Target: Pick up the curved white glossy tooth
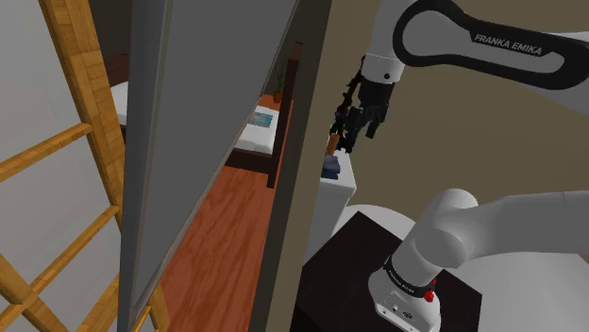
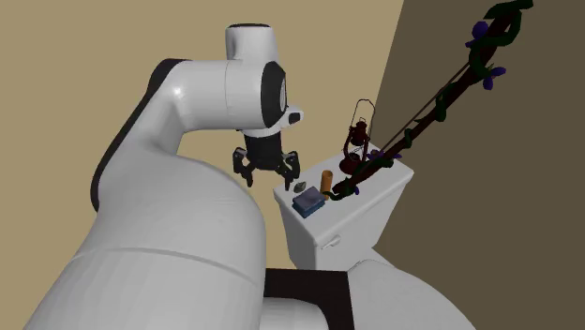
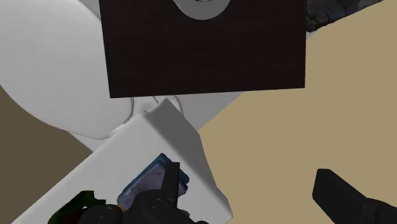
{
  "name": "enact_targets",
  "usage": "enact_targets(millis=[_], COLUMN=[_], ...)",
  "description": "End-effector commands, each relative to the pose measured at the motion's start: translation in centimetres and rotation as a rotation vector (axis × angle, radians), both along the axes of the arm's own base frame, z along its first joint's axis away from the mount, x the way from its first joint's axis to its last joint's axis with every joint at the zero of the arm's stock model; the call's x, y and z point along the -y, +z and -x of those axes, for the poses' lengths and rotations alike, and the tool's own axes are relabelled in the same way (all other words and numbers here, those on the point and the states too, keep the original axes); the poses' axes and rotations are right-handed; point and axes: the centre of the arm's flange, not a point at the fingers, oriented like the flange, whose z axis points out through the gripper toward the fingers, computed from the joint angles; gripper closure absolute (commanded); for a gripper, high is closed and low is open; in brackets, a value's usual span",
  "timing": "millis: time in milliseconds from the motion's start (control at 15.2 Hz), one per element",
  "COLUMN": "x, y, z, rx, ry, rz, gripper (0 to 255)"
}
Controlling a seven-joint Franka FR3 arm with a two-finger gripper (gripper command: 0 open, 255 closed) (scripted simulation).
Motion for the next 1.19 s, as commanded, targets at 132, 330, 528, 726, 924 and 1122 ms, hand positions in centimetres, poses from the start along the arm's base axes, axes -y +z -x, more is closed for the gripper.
enact_targets(millis=[132, 330, 528, 726, 924, 1122], x=[1.8, 4.4, 6.8, 9.1, 11.1, 12.0], y=[-1.2, -3.3, -5.7, -8.4, -11.4, -13.5], z=[-2.5, -6.3, -10.0, -13.5, -17.0, -18.6], rx=[-0.036, -0.089, -0.143, -0.196, -0.250, -0.276], ry=[0.012, 0.029, 0.046, 0.064, 0.081, 0.089], rz=[-0.035, -0.087, -0.139, -0.190, -0.242, -0.268], gripper=[0, 0, 0, 0, 0, 0])
